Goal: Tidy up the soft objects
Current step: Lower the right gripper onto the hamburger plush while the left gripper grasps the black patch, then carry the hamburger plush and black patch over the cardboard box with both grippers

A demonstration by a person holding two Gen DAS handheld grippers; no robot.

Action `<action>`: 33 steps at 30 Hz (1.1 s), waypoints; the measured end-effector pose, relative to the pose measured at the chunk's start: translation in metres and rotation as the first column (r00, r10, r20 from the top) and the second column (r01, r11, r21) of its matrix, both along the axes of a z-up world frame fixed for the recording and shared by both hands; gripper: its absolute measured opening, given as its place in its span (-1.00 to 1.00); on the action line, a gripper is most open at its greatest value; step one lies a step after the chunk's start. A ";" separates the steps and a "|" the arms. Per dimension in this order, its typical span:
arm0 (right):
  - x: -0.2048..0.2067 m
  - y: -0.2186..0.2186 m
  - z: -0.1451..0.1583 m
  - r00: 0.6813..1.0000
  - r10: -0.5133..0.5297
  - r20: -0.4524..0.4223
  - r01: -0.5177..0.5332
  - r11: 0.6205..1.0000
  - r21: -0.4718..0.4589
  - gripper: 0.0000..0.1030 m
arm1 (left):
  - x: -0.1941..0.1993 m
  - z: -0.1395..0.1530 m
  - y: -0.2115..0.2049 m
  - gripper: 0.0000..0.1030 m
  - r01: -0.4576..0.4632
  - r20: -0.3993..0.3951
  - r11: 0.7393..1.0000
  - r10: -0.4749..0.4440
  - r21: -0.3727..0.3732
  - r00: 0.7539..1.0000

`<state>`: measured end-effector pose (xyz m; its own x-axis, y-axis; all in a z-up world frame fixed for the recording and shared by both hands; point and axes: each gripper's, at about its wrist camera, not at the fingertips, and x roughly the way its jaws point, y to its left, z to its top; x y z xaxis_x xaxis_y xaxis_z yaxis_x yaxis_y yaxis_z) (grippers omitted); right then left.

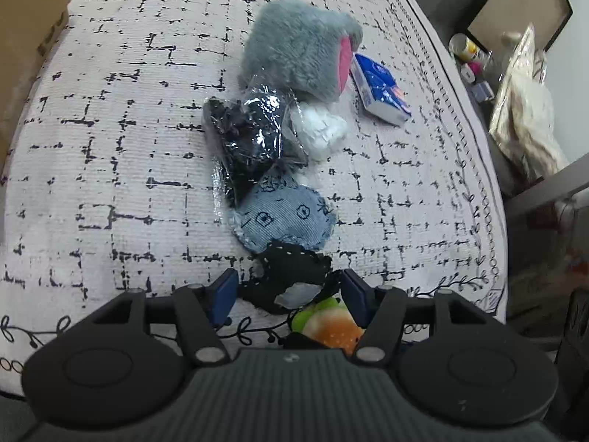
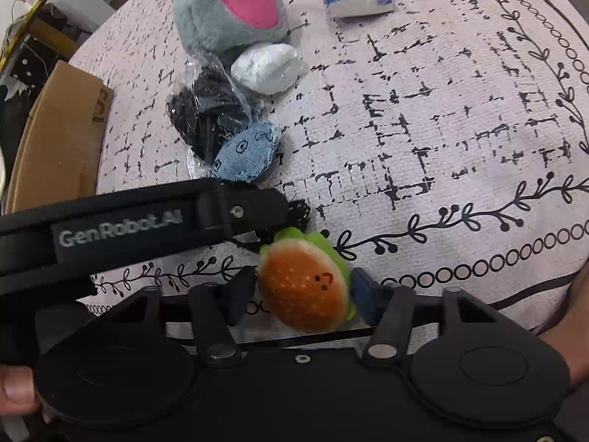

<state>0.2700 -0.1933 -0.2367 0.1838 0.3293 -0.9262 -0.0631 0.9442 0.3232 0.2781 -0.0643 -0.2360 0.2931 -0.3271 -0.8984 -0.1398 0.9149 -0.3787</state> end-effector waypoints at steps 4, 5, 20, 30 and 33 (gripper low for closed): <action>0.002 0.002 -0.001 1.000 0.008 0.007 -0.008 1.000 0.007 -0.07 | 0.003 0.000 0.000 -0.13 0.006 0.004 1.000 -0.006 0.021 1.000; 0.002 0.002 0.001 1.000 0.008 0.011 -0.009 1.000 0.011 -0.09 | 0.003 0.000 0.000 -0.20 0.002 0.006 1.000 -0.002 0.025 1.000; -0.014 -0.001 0.028 0.988 0.016 0.151 -0.029 0.996 0.084 -0.14 | -0.022 0.053 0.022 -0.38 -0.069 0.107 0.996 0.062 0.059 0.992; -0.031 -0.007 0.064 0.966 -0.005 0.260 -0.016 0.997 0.078 -0.13 | -0.047 0.104 0.034 -0.37 -0.093 0.218 0.991 0.070 0.096 0.973; -0.034 -0.006 0.075 0.958 -0.017 0.286 -0.007 0.996 0.085 -0.13 | -0.051 0.114 0.040 -0.37 -0.105 0.233 0.990 0.079 0.098 0.969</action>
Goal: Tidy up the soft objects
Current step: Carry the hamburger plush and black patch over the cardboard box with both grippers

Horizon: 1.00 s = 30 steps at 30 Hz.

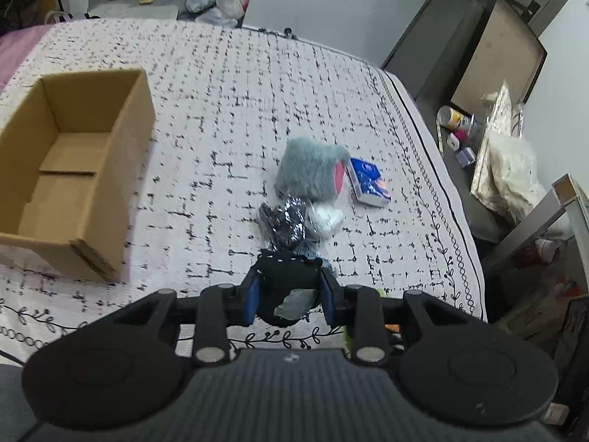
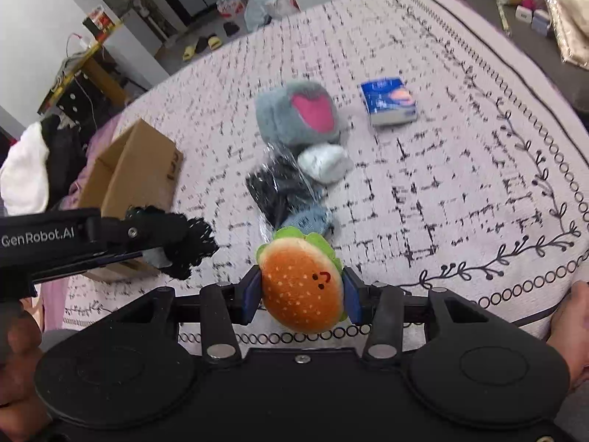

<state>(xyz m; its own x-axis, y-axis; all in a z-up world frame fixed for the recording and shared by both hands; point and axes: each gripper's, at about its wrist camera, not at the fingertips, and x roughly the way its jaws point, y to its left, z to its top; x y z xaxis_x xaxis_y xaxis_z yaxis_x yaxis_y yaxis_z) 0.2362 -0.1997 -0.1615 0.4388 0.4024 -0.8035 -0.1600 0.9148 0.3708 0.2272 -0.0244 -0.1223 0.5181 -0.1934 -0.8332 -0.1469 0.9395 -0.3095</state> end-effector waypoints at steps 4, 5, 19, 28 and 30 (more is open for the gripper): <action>-0.003 0.006 0.016 1.000 -0.003 0.030 0.002 1.000 0.017 -0.13 | -0.006 0.016 0.009 -0.37 -0.015 0.029 1.000 0.014 0.009 0.999; -0.004 0.008 0.019 0.999 0.000 0.038 -0.001 1.000 0.020 -0.13 | -0.007 0.020 0.011 -0.37 -0.017 0.039 1.000 0.017 0.012 0.999; -0.007 0.050 0.063 0.988 0.065 0.143 -0.069 0.997 0.025 -0.13 | -0.023 0.054 0.057 -0.36 -0.095 0.117 0.995 0.091 0.021 0.989; -0.007 0.080 0.075 0.979 0.097 0.179 -0.105 0.994 0.035 -0.13 | -0.031 0.060 0.100 -0.36 -0.172 0.146 0.985 0.168 0.013 0.975; -0.007 0.086 0.076 0.978 0.101 0.181 -0.109 0.994 0.031 -0.13 | -0.033 0.058 0.110 -0.35 -0.191 0.146 0.982 0.187 0.011 0.971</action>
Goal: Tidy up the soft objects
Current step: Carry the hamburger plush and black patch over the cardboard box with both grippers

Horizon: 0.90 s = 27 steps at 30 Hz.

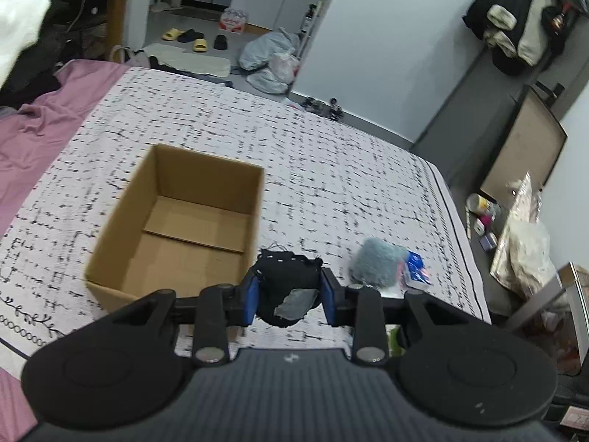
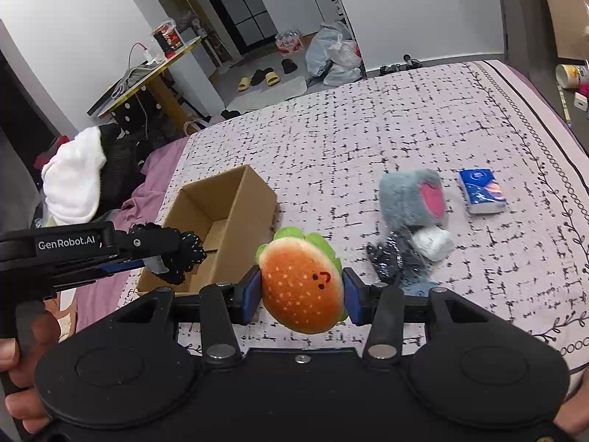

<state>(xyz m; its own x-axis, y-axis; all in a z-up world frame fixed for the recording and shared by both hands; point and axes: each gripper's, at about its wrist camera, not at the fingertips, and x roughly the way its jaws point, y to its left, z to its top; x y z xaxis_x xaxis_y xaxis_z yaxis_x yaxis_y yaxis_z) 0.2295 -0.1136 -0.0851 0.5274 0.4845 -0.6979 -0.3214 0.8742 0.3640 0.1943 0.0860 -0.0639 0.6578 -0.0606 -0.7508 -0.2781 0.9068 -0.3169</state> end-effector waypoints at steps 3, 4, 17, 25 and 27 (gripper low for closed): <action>0.000 0.011 0.002 1.000 0.013 0.007 -0.013 1.000 0.003 -0.13 | -0.003 -0.003 0.016 -0.35 -0.032 -0.003 0.999 0.032 -0.001 0.999; 0.001 0.014 0.003 1.000 0.018 0.010 -0.018 1.000 0.004 -0.13 | -0.004 -0.003 0.021 -0.35 -0.041 -0.005 0.999 0.041 0.000 0.999; 0.012 0.062 -0.001 0.998 0.065 -0.003 -0.065 0.998 0.009 -0.13 | -0.005 -0.022 0.083 -0.34 -0.154 -0.037 0.988 0.154 -0.009 0.987; 0.026 0.090 -0.004 0.996 0.084 -0.023 -0.084 0.996 0.003 -0.13 | 0.009 -0.046 0.101 -0.33 -0.171 -0.085 0.985 0.167 -0.037 0.982; 0.029 0.096 -0.006 0.996 0.089 -0.030 -0.089 0.996 0.003 -0.13 | 0.012 -0.053 0.104 -0.33 -0.175 -0.099 0.984 0.170 -0.042 0.980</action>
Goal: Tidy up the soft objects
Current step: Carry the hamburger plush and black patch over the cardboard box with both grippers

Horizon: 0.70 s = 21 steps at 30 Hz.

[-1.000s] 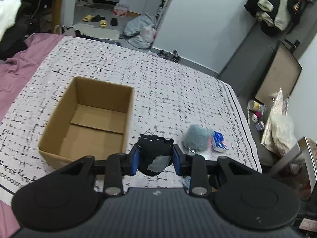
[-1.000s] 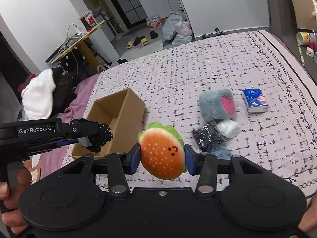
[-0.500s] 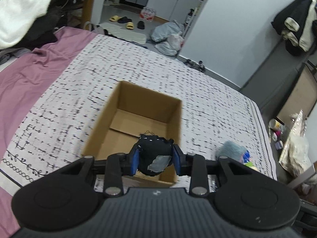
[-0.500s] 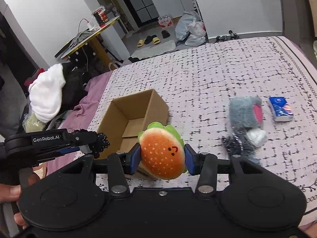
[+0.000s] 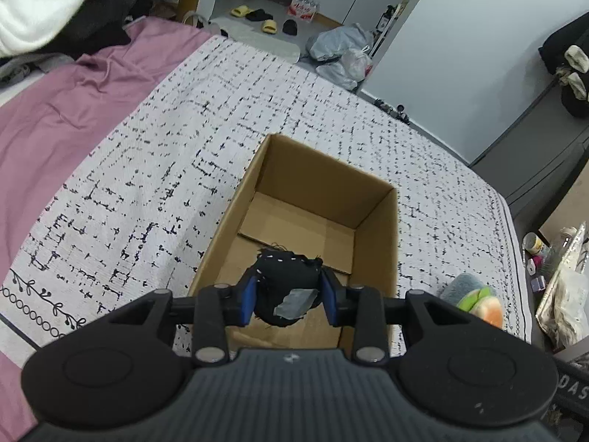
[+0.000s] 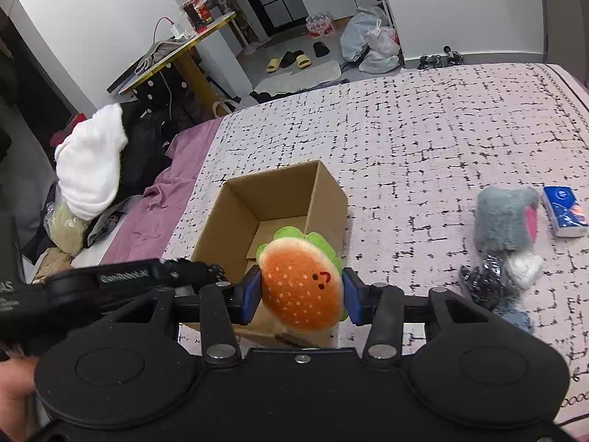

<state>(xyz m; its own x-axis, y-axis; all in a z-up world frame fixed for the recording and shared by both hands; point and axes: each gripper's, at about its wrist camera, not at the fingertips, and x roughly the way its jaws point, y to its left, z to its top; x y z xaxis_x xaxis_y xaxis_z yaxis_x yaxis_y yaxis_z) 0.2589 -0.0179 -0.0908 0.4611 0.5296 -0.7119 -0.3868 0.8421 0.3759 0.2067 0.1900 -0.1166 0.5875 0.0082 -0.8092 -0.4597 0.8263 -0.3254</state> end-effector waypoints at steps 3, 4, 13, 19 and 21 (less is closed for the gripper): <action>0.005 0.009 -0.003 1.000 0.005 -0.009 -0.005 1.000 0.000 -0.13 | 0.005 -0.008 0.003 -0.33 0.003 -0.014 1.000 -0.003 -0.010 1.000; 0.007 0.011 -0.004 1.000 0.007 -0.013 -0.007 1.000 -0.001 -0.13 | 0.007 -0.011 0.003 -0.33 0.004 -0.020 1.000 -0.004 -0.013 1.000; 0.017 0.033 -0.014 0.999 0.017 -0.047 -0.017 1.000 -0.001 -0.12 | 0.013 -0.029 0.007 -0.25 0.006 -0.096 0.999 -0.009 -0.032 0.995; 0.019 0.043 -0.015 0.998 0.029 -0.062 -0.030 1.000 -0.009 -0.12 | 0.008 -0.021 0.014 0.01 -0.022 -0.098 0.999 0.017 -0.045 0.995; 0.020 0.045 -0.015 0.997 0.028 -0.072 -0.029 1.000 -0.004 -0.12 | 0.005 -0.015 0.017 0.09 -0.020 -0.083 0.999 0.015 -0.050 0.996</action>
